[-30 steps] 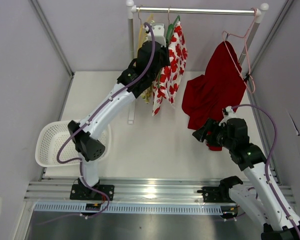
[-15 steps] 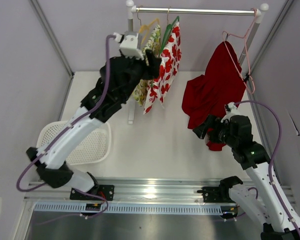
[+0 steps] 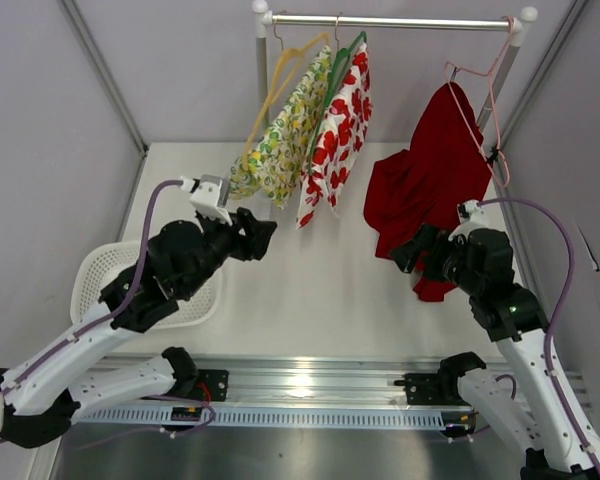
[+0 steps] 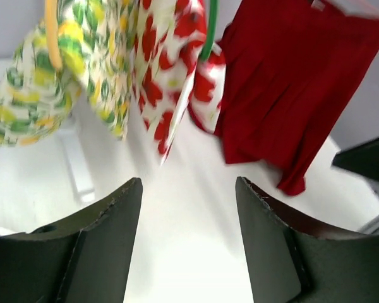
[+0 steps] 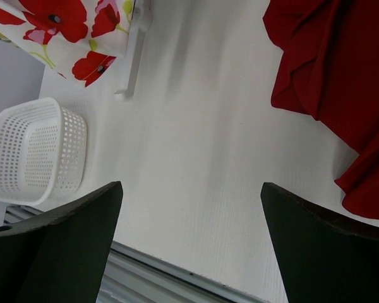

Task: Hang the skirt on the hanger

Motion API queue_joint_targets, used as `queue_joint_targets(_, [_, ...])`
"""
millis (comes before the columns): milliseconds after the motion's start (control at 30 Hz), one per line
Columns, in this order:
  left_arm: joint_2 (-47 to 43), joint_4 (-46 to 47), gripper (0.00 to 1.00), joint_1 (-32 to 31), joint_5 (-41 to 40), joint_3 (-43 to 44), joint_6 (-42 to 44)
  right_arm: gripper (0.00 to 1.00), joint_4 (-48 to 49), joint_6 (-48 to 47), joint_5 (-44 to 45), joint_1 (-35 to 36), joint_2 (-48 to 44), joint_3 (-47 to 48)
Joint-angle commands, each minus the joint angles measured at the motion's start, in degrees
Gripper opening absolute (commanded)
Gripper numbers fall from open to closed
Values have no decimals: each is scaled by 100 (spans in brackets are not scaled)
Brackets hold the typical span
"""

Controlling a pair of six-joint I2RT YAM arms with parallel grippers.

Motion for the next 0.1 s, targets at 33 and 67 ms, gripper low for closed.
queue_joint_targets(33, [-368,-450,66,-26,53,-296,-209,100,160,59,103,-14,44,297])
queue_joint_targets(67, [-491,-477,67,-26,62,-323,-192,100,169,94,129,-23,26,297])
